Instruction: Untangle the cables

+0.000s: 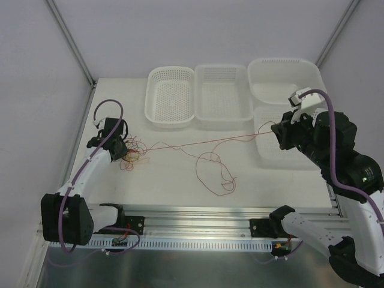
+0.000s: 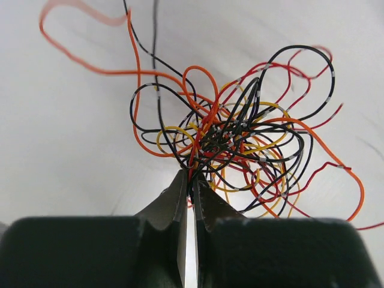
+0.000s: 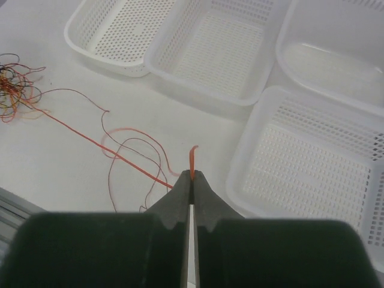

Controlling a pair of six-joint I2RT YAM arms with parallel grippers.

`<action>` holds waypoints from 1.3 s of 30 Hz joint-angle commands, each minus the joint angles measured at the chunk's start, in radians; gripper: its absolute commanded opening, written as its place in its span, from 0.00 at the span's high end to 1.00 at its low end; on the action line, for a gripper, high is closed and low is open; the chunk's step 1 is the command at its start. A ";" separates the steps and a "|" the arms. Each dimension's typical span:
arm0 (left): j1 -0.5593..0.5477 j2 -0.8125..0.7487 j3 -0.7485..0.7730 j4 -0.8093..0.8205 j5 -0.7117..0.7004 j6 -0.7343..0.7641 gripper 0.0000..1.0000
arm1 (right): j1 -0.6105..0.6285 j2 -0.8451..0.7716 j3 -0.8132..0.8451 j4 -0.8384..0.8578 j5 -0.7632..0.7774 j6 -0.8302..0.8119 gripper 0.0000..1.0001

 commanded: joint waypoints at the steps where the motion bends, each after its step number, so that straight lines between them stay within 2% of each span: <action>1: 0.058 0.048 0.103 -0.116 -0.185 0.119 1.00 | -0.017 0.036 0.152 -0.016 0.074 -0.037 0.99; 6: 0.130 0.131 0.195 -0.153 -0.285 0.234 1.00 | -0.038 0.119 0.331 -0.072 0.160 -0.074 0.99; 10: 0.211 0.162 0.207 -0.151 -0.364 0.285 1.00 | -0.058 0.152 0.389 -0.065 0.221 -0.073 0.99; 13: 0.233 0.183 0.204 -0.150 -0.351 0.280 1.00 | -0.084 0.165 0.408 -0.033 0.264 -0.079 0.99; 16: 0.233 0.187 0.209 -0.145 -0.257 0.273 1.00 | -0.125 0.198 0.423 -0.004 0.272 -0.093 0.99; 19: 0.227 0.147 0.195 -0.128 -0.101 0.280 1.00 | -0.170 0.235 0.446 0.019 0.258 -0.097 0.99; 20: 0.227 0.131 0.177 -0.110 -0.014 0.291 1.00 | -0.197 0.240 0.452 0.030 0.257 -0.099 0.99; 23: 0.218 0.061 0.111 -0.070 0.118 0.302 1.00 | -0.262 0.255 0.475 0.082 0.258 -0.093 0.99; 24: 0.216 0.044 0.094 -0.040 0.213 0.306 1.00 | -0.279 0.258 0.478 0.116 0.255 -0.090 0.99; 28: 0.193 -0.001 0.029 0.014 0.364 0.322 1.00 | -0.371 0.290 0.512 0.185 0.270 -0.074 0.99; 34: 0.186 0.036 0.041 0.014 0.375 0.320 1.00 | -0.521 0.303 0.356 0.263 0.247 0.025 0.99; 39: 0.186 0.035 0.040 0.014 0.369 0.317 1.00 | -0.688 0.326 0.062 0.348 0.160 0.210 0.99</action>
